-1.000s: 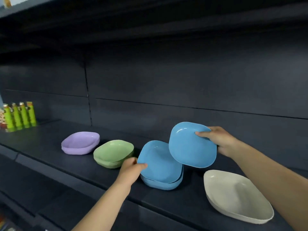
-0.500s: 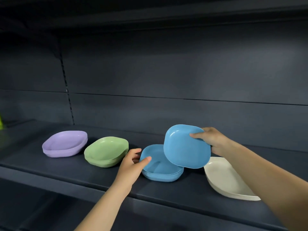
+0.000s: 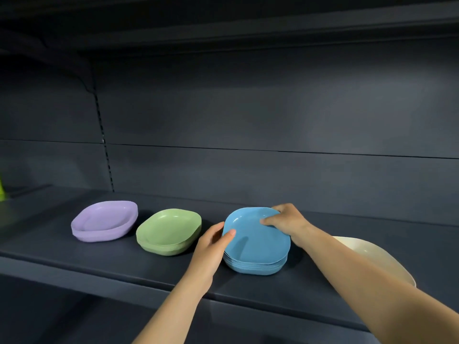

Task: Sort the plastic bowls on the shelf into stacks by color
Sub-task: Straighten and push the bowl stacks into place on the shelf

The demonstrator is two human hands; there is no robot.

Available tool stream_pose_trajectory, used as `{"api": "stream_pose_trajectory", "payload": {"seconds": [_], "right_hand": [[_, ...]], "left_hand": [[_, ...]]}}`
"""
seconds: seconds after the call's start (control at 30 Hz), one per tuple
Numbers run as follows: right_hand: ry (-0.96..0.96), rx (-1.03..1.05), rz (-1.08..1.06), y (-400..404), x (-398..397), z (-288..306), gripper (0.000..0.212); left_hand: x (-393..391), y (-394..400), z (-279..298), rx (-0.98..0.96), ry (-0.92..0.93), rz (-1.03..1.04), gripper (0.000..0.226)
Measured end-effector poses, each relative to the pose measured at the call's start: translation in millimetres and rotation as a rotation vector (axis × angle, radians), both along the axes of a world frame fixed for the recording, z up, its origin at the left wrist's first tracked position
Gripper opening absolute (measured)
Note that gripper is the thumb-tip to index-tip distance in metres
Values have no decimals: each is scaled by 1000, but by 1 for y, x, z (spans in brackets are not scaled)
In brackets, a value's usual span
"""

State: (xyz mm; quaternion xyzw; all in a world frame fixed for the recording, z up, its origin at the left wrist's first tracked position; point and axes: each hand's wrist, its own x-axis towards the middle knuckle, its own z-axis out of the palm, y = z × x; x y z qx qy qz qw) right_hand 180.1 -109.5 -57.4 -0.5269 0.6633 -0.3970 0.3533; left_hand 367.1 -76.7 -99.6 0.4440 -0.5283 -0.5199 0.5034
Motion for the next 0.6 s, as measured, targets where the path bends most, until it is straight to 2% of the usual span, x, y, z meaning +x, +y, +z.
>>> {"api": "stream_pose_trajectory", "payload": {"seconds": [0.07,0.2,0.4,0.6], "right_hand": [[47,-31,-14,0,1,-4,5],[-38,-78,-32,13,1,-18,40],[-399,-101,-21,23,2,-45,39],[-374,-65,61,18,-2,-48,52]], "left_hand": [[1,-2,-1,-10,-25,-2,28],[2,-5,-5,-6,-119,6,49],[3,-7,-8,6,-166,-22,60],[-1,-10,-6,13,-268,-50,73]]}}
